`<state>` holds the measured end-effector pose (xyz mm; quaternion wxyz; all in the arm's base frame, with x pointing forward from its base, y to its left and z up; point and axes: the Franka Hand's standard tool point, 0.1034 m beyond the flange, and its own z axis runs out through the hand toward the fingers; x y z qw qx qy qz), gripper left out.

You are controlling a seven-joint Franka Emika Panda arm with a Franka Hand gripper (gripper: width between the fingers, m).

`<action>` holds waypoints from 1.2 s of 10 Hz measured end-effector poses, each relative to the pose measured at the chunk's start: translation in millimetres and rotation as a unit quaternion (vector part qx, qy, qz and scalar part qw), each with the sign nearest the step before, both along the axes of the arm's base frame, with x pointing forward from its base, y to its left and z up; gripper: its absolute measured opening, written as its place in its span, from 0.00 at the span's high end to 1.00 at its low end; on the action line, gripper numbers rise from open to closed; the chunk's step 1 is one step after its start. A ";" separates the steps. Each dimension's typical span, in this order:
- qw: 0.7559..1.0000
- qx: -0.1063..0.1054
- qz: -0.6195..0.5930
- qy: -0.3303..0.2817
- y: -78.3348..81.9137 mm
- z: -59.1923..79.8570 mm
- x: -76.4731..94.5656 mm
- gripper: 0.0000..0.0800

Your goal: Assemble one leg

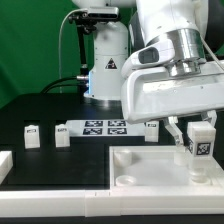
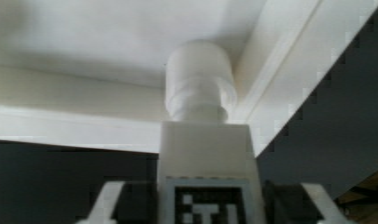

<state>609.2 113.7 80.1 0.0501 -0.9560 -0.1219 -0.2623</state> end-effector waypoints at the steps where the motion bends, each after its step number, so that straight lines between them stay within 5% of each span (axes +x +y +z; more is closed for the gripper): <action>1: 1.000 0.001 0.000 -0.004 2.1 -1.2 1.5 0.64; 4: 1.000 0.002 -0.002 -0.002 1.6 -18.2 -4.4 0.64; 8: 1.000 0.003 -0.005 -0.017 1.6 -20.8 -5.4 0.64; 9: 1.000 0.003 -0.005 -0.015 1.5 -21.4 -5.7 0.52; 10: 1.000 0.003 -0.005 -0.015 1.5 -21.4 -5.8 0.30; 12: 1.000 0.003 -0.005 -0.015 1.4 -21.6 -5.9 0.21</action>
Offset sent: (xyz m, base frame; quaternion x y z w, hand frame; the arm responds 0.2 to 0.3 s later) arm -0.0109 0.0018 -0.0216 0.0033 0.0081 0.0092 0.9999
